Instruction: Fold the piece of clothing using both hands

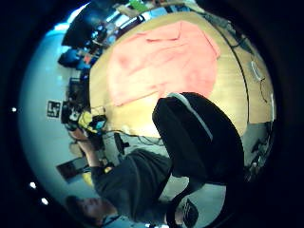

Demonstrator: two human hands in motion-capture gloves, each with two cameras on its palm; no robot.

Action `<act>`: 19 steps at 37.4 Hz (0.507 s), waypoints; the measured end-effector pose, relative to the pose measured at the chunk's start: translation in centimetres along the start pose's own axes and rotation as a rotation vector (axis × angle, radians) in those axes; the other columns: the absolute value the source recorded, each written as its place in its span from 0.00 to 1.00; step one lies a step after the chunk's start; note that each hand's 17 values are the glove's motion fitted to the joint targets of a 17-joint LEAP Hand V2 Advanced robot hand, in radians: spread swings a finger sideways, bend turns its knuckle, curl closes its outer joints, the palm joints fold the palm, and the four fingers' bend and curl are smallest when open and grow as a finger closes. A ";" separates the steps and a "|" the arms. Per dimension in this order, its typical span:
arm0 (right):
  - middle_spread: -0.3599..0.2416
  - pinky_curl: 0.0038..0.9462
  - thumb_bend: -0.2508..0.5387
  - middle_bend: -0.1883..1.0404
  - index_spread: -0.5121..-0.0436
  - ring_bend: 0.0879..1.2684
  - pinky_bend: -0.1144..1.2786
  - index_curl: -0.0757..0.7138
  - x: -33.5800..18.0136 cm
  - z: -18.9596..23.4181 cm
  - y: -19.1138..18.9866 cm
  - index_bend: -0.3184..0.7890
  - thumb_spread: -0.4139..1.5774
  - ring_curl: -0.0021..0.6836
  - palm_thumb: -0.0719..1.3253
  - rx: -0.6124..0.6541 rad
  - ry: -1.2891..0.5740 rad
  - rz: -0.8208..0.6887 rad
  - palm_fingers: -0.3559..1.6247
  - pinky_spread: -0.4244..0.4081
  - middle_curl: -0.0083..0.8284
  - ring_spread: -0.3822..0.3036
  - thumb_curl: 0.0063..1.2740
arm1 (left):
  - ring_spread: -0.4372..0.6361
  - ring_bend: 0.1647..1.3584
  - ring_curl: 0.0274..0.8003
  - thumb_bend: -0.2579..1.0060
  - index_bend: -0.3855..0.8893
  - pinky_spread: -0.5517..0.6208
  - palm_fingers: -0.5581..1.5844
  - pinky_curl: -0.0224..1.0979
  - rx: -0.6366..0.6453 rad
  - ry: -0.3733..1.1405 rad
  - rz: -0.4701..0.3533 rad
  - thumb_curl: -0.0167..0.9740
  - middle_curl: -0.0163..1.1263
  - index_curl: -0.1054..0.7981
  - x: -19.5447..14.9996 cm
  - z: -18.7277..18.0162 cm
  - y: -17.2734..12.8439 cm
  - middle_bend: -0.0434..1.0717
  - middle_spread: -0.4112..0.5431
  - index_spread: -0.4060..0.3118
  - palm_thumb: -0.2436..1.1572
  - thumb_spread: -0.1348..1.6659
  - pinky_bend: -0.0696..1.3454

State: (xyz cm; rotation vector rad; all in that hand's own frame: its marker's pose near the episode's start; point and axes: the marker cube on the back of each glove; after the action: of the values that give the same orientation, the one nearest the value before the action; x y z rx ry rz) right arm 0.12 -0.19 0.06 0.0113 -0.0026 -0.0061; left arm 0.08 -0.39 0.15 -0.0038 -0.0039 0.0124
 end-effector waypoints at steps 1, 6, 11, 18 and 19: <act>0.51 0.08 0.55 0.32 0.67 0.14 0.34 0.16 0.0 0.0 0.0 0.46 0.42 0.07 0.25 0.001 -0.001 -0.002 0.33 0.64 0.07 0.60 0.02 | 0.56 0.20 0.05 0.25 0.43 0.63 0.38 0.08 -0.001 -0.001 0.003 0.04 0.03 0.17 0.0 0.0 -0.1 0.15 0.52 0.54 0.24 0.31 0.28; 0.46 0.15 0.58 0.31 0.46 0.15 0.35 0.25 0.4 0.1 0.1 0.45 0.59 0.14 0.29 0.007 -0.017 -0.014 0.31 0.71 0.13 0.63 0.04 | 0.66 0.26 0.14 0.24 0.44 0.72 0.36 0.14 0.001 -0.017 0.013 0.06 0.07 0.23 0.5 0.2 -0.3 0.16 0.57 0.53 0.25 0.47 0.31; 0.43 0.19 0.57 0.31 0.35 0.15 0.36 0.30 0.8 0.0 0.6 0.44 0.70 0.18 0.29 0.006 -0.033 -0.013 0.30 0.75 0.18 0.65 0.05 | 0.71 0.29 0.18 0.23 0.44 0.77 0.34 0.17 -0.013 -0.009 0.024 0.09 0.09 0.28 0.9 0.5 -0.6 0.17 0.60 0.52 0.25 0.57 0.33; 0.42 0.23 0.55 0.31 0.29 0.16 0.36 0.34 1.5 -0.3 0.5 0.44 0.78 0.22 0.30 -0.010 -0.034 -0.025 0.29 0.77 0.23 0.66 0.07 | 0.75 0.32 0.20 0.21 0.44 0.80 0.33 0.21 -0.010 0.022 0.031 0.12 0.12 0.34 1.0 0.4 -0.1 0.18 0.62 0.52 0.25 0.65 0.33; 0.42 0.23 0.54 0.31 0.28 0.16 0.36 0.35 1.5 -0.4 0.5 0.44 0.79 0.23 0.30 -0.012 -0.032 -0.027 0.29 0.77 0.23 0.66 0.07 | 0.75 0.32 0.21 0.21 0.44 0.81 0.33 0.21 -0.008 0.024 0.031 0.13 0.13 0.35 1.0 0.4 0.0 0.18 0.62 0.52 0.26 0.65 0.33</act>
State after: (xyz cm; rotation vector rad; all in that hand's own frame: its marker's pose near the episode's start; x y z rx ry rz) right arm 1.59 0.34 -0.34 -0.0012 -0.0348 -0.0337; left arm 1.08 -0.43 0.51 -0.0115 0.0200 0.0432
